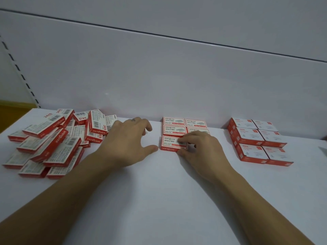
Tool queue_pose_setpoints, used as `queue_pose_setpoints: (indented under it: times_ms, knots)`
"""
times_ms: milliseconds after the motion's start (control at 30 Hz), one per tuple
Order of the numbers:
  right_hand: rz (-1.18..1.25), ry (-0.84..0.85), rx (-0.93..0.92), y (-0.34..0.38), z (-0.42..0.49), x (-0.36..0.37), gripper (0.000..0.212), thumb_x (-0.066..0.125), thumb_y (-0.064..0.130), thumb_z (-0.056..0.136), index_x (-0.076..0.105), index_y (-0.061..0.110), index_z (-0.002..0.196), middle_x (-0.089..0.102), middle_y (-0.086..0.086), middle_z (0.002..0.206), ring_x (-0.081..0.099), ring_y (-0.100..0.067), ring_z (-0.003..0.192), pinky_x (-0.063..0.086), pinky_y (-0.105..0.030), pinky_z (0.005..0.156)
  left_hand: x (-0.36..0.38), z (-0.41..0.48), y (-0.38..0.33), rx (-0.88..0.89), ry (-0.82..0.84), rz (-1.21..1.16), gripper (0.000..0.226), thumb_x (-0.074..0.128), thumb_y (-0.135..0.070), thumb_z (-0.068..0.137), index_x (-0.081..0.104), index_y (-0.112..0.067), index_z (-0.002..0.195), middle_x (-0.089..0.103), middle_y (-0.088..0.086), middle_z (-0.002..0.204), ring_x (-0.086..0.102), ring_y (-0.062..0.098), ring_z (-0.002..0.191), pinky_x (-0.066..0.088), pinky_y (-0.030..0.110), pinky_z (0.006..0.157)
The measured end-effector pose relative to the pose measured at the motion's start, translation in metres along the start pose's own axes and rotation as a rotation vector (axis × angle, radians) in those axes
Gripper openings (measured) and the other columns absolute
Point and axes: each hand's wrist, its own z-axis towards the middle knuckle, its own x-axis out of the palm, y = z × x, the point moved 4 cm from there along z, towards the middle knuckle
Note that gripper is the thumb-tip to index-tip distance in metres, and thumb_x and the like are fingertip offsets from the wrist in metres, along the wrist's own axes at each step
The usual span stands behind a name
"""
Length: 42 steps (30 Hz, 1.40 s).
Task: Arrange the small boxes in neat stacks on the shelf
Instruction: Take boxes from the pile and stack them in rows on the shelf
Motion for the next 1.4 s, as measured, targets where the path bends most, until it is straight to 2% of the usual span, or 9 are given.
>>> queue_pose_setpoints:
  times_ms: [100, 267, 467, 867, 1000, 1100, 1200, 1300, 1400]
  knots:
    - [-0.003, -0.051, -0.001, 0.000, 0.003, 0.004, 0.028, 0.064, 0.028, 0.088, 0.070, 0.027, 0.115, 0.060, 0.011, 0.121, 0.050, -0.009, 0.115, 0.034, -0.017, 0.088, 0.002, 0.001, -0.001, 0.009, -0.004, 0.011, 0.051, 0.061, -0.057, 0.081, 0.046, -0.032, 0.122, 0.056, -0.013, 0.115, 0.053, 0.010, 0.109, 0.033, 0.035, 0.101]
    - [-0.036, -0.068, 0.007, 0.001, 0.004, 0.005, 0.028, 0.063, 0.029, 0.086, 0.070, 0.028, 0.113, 0.059, 0.010, 0.118, 0.050, -0.010, 0.113, 0.040, -0.024, 0.089, 0.003, -0.001, -0.003, 0.006, 0.010, 0.010, 0.057, 0.059, -0.056, 0.084, 0.040, -0.032, 0.132, 0.056, -0.012, 0.116, 0.051, 0.010, 0.111, 0.031, 0.035, 0.101]
    - [-0.070, -0.073, 0.010, 0.002, 0.003, 0.003, 0.029, 0.062, 0.028, 0.087, 0.070, 0.026, 0.115, 0.060, 0.007, 0.119, 0.050, -0.014, 0.113, 0.043, -0.028, 0.092, 0.004, -0.002, -0.007, 0.022, 0.013, 0.025, 0.056, 0.057, -0.057, 0.084, 0.041, -0.033, 0.132, 0.055, -0.012, 0.122, 0.049, 0.010, 0.114, 0.030, 0.034, 0.102]
    - [-0.076, -0.069, 0.029, 0.002, 0.003, 0.003, 0.030, 0.060, 0.030, 0.085, 0.069, 0.030, 0.114, 0.057, 0.009, 0.120, 0.046, -0.012, 0.117, 0.039, -0.025, 0.091, 0.008, -0.005, -0.013, 0.064, 0.009, 0.055, 0.057, 0.056, -0.059, 0.084, 0.042, -0.032, 0.133, 0.054, -0.011, 0.124, 0.048, 0.012, 0.117, 0.030, 0.035, 0.101]
    - [-0.055, -0.125, -0.006, 0.009, -0.002, 0.002, 0.041, 0.062, 0.035, 0.078, 0.064, 0.031, 0.119, 0.052, 0.008, 0.127, 0.044, -0.012, 0.121, 0.038, -0.026, 0.094, 0.006, -0.006, -0.014, 0.079, -0.005, 0.097, 0.058, 0.054, -0.061, 0.084, 0.043, -0.032, 0.133, 0.052, -0.011, 0.130, 0.046, 0.013, 0.121, 0.030, 0.037, 0.103]
    - [0.021, -0.194, -0.083, 0.024, -0.005, -0.002, 0.048, 0.067, 0.035, 0.074, 0.062, 0.026, 0.121, 0.054, 0.002, 0.129, 0.048, -0.018, 0.119, 0.038, -0.028, 0.092, -0.001, -0.005, -0.013, 0.067, -0.021, 0.148, 0.058, 0.051, -0.063, 0.084, 0.044, -0.033, 0.133, 0.049, -0.009, 0.133, 0.044, 0.014, 0.123, 0.030, 0.038, 0.104]
    - [0.013, -0.167, -0.166, 0.040, 0.001, 0.002, 0.054, 0.072, 0.037, 0.071, 0.063, 0.019, 0.121, 0.057, -0.004, 0.127, 0.053, -0.026, 0.117, 0.042, -0.035, 0.095, -0.011, -0.004, -0.010, 0.037, -0.051, 0.181, 0.056, 0.052, -0.062, 0.083, 0.045, -0.033, 0.130, 0.050, -0.008, 0.132, 0.043, 0.015, 0.121, 0.031, 0.040, 0.102]
    - [-0.035, -0.092, -0.225, 0.058, 0.004, 0.003, 0.061, 0.067, 0.045, 0.078, 0.053, 0.024, 0.133, 0.046, -0.002, 0.141, 0.040, -0.022, 0.130, 0.030, -0.034, 0.106, -0.025, -0.003, -0.002, -0.001, -0.083, 0.227, 0.053, 0.051, -0.061, 0.084, 0.047, -0.033, 0.129, 0.052, -0.006, 0.130, 0.045, 0.017, 0.117, 0.033, 0.040, 0.098]
    - [-0.097, -0.046, -0.278, 0.071, 0.009, 0.004, 0.065, 0.058, 0.050, 0.085, 0.039, 0.027, 0.142, 0.032, 0.002, 0.150, 0.027, -0.018, 0.137, 0.021, -0.032, 0.111, -0.043, -0.001, 0.018, -0.120, -0.121, 0.384, 0.058, 0.048, -0.062, 0.086, 0.045, -0.028, 0.132, 0.050, 0.000, 0.133, 0.043, 0.022, 0.121, 0.032, 0.043, 0.098]
